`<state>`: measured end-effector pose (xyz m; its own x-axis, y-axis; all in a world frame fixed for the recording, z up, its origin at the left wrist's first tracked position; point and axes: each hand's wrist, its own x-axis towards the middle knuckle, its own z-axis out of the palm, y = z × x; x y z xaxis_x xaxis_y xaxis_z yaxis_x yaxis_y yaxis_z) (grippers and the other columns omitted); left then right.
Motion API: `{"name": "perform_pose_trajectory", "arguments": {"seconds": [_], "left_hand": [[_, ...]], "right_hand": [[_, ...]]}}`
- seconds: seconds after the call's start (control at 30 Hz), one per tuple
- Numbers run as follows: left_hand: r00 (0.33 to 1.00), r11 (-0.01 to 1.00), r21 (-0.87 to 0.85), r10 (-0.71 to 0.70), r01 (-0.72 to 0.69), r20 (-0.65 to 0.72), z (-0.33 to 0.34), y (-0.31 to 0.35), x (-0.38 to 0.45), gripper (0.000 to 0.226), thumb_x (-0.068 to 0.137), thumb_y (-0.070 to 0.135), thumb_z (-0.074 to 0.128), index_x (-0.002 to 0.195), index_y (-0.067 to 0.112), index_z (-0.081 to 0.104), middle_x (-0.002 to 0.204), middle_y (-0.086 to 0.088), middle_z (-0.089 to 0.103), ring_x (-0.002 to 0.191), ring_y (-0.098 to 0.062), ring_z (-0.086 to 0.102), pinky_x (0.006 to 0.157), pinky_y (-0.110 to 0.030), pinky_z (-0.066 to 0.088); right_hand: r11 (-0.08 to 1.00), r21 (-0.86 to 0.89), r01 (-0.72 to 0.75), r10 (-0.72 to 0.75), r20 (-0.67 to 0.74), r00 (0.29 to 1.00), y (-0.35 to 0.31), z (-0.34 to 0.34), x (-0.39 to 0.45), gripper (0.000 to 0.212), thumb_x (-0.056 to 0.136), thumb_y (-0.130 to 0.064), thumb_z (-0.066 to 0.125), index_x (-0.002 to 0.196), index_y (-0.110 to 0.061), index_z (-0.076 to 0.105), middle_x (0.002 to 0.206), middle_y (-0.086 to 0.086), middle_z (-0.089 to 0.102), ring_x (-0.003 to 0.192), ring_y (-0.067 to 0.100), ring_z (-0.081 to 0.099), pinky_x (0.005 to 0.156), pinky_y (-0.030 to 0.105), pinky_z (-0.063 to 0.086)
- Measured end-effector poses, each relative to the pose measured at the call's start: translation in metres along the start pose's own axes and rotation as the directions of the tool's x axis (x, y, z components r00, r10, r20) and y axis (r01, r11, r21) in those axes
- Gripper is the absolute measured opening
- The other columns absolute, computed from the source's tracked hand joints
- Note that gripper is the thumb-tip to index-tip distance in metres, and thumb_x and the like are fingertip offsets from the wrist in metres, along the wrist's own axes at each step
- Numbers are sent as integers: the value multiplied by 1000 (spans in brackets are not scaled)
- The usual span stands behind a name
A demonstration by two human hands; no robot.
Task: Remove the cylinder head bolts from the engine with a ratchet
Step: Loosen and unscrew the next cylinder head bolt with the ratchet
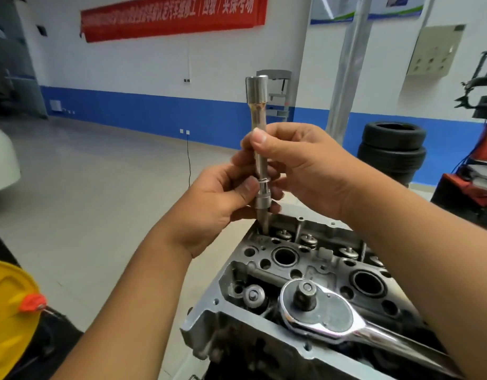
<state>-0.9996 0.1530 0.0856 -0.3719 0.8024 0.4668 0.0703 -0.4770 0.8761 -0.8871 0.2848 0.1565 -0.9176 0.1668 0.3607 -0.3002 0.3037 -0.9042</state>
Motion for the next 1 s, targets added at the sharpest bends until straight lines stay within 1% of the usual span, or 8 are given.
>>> {"name": "perform_pose_trajectory", "arguments": {"seconds": [0.2, 0.33, 0.43, 0.57, 0.63, 0.73, 0.87, 1.0], "left_hand": [[968, 927, 375, 102, -9, -230, 20, 13, -9, 15, 90, 18, 75, 100, 29, 79, 96, 4, 81, 92, -14, 77, 79, -40, 64], [924, 790, 613, 252, -25, -288, 27, 7, -13, 14, 98, 33, 69, 101, 45, 76, 88, 17, 78, 78, -1, 72, 70, -27, 50], [937, 842, 539, 205, -23, -281, 25, 6, -10, 29, 107, 29, 54, 103, 48, 74, 87, 2, 77, 64, -11, 68, 54, -26, 47], [916, 937, 348, 174, -41, -362, 26, 1, -1, 30, 107, 15, 54, 98, 30, 78, 80, -7, 73, 53, -13, 57, 48, -24, 43], [915, 949, 306, 184, -71, -358, 27, -1, 2, 26, 103, 13, 59, 95, 27, 79, 77, -7, 71, 51, -13, 52, 46, -23, 42], [914, 921, 374, 240, -107, -328, 26, -2, 4, 22, 99, 15, 66, 99, 34, 78, 83, -3, 74, 48, -12, 50, 47, -20, 44], [903, 903, 406, 283, -139, -322, 30, 1, 1, 22, 81, 31, 77, 102, 36, 80, 88, 0, 79, 47, -9, 47, 46, -19, 42], [909, 915, 382, 264, -130, -322, 26, 3, 0, 19, 79, 33, 77, 98, 29, 82, 85, -1, 79, 49, -10, 48, 46, -21, 43]], "right_hand": [[1000, 23, -8, 7, 32, 999, -3, 0, -2, 19, 90, -32, 75, 90, -13, 73, 91, 5, 74, 87, 22, 71, 82, 43, 59], [1000, -5, 18, -18, -68, 998, -5, 2, 1, 21, 83, -27, 85, 82, -14, 68, 85, 6, 74, 79, 18, 71, 70, 32, 60], [999, -25, 28, -31, -150, 988, -7, 5, 2, 28, 82, -21, 87, 79, -12, 61, 78, 8, 72, 73, 18, 69, 68, 39, 63], [997, -81, 11, -26, -177, 984, -12, 7, 0, 21, 93, -23, 77, 84, -9, 65, 91, 11, 79, 82, 32, 71, 81, 60, 57], [996, -91, 3, -17, -149, 989, -13, 3, -1, 20, 97, -25, 72, 88, -8, 67, 99, 13, 79, 91, 37, 73, 84, 59, 57], [998, -63, -5, -2, -108, 994, -14, -4, -3, 20, 96, -26, 73, 89, -8, 67, 103, 15, 78, 87, 27, 74, 82, 48, 62], [999, -38, 19, -23, -119, 993, -16, -6, -3, 26, 86, -21, 83, 79, -12, 60, 86, 12, 72, 79, 21, 73, 68, 32, 61], [997, -42, 65, -72, -197, 978, -12, -2, 1, 39, 80, -19, 89, 67, -17, 52, 85, 27, 69, 80, 32, 74, 66, 34, 59]]}}
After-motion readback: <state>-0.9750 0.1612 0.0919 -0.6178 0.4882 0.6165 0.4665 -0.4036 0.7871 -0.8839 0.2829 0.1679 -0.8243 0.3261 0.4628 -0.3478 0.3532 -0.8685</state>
